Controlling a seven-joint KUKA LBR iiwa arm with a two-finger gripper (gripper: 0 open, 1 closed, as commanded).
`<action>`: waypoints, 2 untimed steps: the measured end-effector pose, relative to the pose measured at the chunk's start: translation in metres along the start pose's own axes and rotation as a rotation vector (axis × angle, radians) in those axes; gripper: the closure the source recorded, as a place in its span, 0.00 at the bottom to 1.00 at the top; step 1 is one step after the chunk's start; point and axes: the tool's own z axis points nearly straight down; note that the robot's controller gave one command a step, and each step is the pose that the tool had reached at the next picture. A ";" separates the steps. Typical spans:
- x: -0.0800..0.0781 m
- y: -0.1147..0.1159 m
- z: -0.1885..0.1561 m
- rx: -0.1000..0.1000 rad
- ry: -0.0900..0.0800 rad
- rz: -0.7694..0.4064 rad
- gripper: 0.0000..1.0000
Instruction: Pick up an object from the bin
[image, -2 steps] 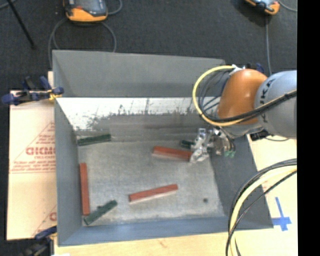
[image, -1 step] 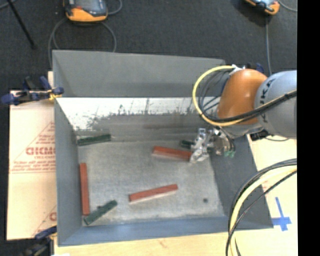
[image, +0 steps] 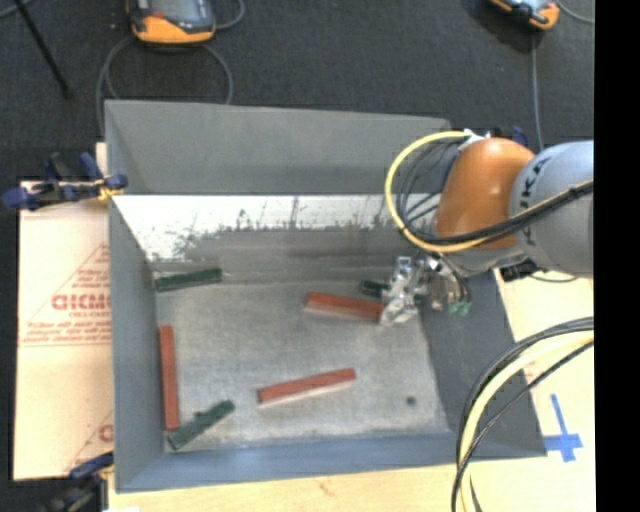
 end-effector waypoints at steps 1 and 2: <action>0.000 0.000 0.000 0.000 0.000 0.000 1.00; 0.000 0.000 0.000 0.000 0.000 0.000 1.00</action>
Offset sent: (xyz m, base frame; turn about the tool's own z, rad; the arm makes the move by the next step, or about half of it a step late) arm 0.0000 0.0000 0.0000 0.0000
